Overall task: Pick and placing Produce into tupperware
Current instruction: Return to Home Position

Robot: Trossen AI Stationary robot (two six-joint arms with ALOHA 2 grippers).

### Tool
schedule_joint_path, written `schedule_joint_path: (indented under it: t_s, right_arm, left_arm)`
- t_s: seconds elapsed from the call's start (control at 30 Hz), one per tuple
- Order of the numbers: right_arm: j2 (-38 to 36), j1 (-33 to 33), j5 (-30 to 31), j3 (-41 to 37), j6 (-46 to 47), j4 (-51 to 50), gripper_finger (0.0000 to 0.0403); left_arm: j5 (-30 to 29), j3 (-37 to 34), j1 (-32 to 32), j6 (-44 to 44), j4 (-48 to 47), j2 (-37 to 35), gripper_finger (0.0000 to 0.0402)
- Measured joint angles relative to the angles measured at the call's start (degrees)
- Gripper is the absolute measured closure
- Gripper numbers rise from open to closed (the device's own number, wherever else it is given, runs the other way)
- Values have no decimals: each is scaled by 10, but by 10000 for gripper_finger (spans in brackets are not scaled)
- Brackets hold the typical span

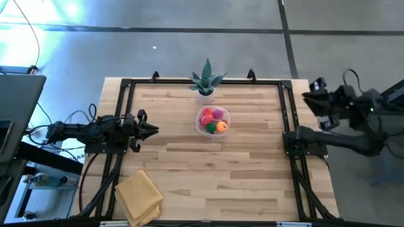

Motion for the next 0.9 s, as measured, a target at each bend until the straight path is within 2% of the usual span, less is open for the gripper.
schedule_joint_path:
  t_s: [0.1,0.37,0.57,0.9]
  right_arm:
    - [-54,0,20,-64,15,67,332]
    - [-147,0,47,-212,24,127,332]
    - [-141,0,48,-285,36,211,332]
    - [-140,0,100,-388,33,197,332]
  left_arm:
    - [0,0,0,0,0,0,348]
    - [0,0,0,0,0,0,348]
    - [0,0,0,0,1,0,348]
    - [0,0,0,0,0,0,348]
